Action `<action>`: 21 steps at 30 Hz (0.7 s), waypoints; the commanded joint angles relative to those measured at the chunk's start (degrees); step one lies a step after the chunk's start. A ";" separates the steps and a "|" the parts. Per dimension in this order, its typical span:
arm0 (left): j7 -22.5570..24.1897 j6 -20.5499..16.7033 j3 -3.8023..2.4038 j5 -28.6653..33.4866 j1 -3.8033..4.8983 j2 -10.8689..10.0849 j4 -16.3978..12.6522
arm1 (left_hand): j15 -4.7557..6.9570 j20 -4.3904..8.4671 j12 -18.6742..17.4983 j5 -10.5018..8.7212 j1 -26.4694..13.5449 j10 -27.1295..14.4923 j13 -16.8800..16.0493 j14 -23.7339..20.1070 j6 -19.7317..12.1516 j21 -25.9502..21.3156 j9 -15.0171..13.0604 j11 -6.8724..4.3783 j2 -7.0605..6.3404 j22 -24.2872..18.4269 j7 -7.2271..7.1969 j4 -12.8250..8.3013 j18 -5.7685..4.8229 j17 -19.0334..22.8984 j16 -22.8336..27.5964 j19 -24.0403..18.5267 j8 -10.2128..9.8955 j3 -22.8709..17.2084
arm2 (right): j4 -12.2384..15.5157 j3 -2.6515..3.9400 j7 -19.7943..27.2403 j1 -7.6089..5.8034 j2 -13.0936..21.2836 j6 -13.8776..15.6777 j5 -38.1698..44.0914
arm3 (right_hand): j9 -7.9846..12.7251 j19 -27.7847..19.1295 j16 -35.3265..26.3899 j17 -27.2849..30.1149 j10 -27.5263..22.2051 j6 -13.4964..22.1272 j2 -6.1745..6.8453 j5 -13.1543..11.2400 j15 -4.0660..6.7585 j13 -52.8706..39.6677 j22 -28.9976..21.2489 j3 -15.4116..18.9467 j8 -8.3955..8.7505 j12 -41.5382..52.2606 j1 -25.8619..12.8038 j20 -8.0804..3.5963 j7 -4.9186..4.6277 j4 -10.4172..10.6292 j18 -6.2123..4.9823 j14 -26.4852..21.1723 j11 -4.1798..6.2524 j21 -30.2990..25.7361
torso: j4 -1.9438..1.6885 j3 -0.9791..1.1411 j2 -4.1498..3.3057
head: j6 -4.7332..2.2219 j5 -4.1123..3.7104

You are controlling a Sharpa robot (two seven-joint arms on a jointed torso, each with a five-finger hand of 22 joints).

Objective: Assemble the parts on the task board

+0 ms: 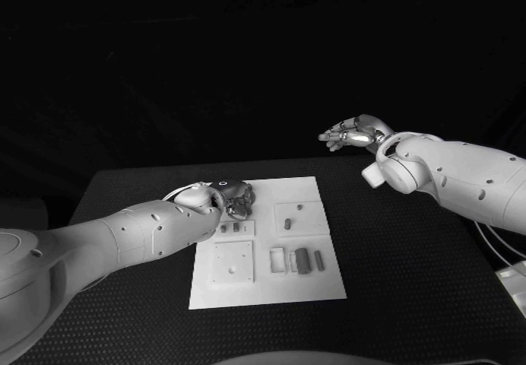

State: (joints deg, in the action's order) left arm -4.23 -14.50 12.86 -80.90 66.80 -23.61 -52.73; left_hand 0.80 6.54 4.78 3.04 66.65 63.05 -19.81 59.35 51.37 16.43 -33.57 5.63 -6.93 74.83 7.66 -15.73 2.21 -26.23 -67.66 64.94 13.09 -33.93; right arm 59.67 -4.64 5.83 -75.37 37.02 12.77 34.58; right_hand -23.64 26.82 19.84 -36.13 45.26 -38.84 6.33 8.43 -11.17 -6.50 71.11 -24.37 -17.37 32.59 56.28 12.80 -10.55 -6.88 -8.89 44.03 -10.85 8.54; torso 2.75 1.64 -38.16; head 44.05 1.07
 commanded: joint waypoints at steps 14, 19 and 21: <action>2.34 2.01 -0.03 1.31 -0.39 0.30 -0.07 | 0.27 0.14 -0.55 -0.08 -0.26 1.16 0.40 1.30 -0.91 -0.22 1.17 -0.33 1.35 0.68 -0.24 -0.07 1.42 -0.13 -0.60 1.44 -0.48 -0.21 | 0.46 0.04 0.68 -0.01 -0.10 -0.46 0.41 | 0.11 -0.10 -0.22 -0.07 -0.33 0.35 -0.23 0.02 0.11 0.08 0.15 0.05 -0.21 0.35 0.04 -0.01 -3.41 -0.31 0.35 -0.08 0.06 -0.41 | -0.01 0.05 0.06 | 0.28 -0.12; 2.89 1.86 -0.03 2.05 -0.49 0.66 0.27 | 0.35 0.22 -0.59 -0.08 -0.66 1.40 0.48 1.62 -0.62 -0.19 1.35 -0.41 1.65 0.83 0.06 0.20 1.46 -0.16 -0.72 1.76 -0.32 -0.06 | 0.40 0.04 0.68 -0.01 -0.18 -0.50 0.41 | 0.12 -0.10 -0.23 -0.07 -0.33 0.35 -0.23 0.02 0.11 0.09 0.17 0.05 -0.21 0.35 0.03 -0.01 -3.41 -0.31 0.35 -0.09 0.06 -0.43 | -0.01 0.04 0.04 | 0.28 -0.17; 2.97 2.08 -0.03 2.40 -0.50 0.67 0.14 | 0.41 0.26 -0.56 -0.08 -0.88 1.60 0.50 1.78 -0.38 -0.16 1.43 -0.46 1.81 0.90 0.14 0.36 1.48 -0.18 -0.78 1.93 -0.18 0.02 | 0.50 0.04 0.67 -0.01 -0.12 -0.46 0.41 | 0.12 -0.09 -0.24 -0.07 -0.33 0.35 -0.24 0.03 0.11 0.09 0.18 0.06 -0.21 0.35 0.03 -0.01 -3.41 -0.31 0.35 -0.09 0.06 -0.44 | 0.01 0.04 0.04 | 0.23 -0.20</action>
State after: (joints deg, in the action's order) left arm -2.55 -14.01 12.75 -79.65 66.57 -23.17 -52.38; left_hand 1.23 6.86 4.49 3.04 65.81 64.30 -19.35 60.81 50.77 16.47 -32.20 5.19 -5.64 75.18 7.47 -15.73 2.23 -26.35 -68.06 66.47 12.79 -33.93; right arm 60.04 -4.63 5.85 -75.37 36.92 12.77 34.58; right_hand -23.59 26.82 19.84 -36.12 45.26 -38.84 6.33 8.43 -11.17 -6.51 71.22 -24.37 -17.35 32.59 56.28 12.80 -10.55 -6.88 -8.89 44.03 -10.85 8.32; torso 2.73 1.69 -38.10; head 44.32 0.90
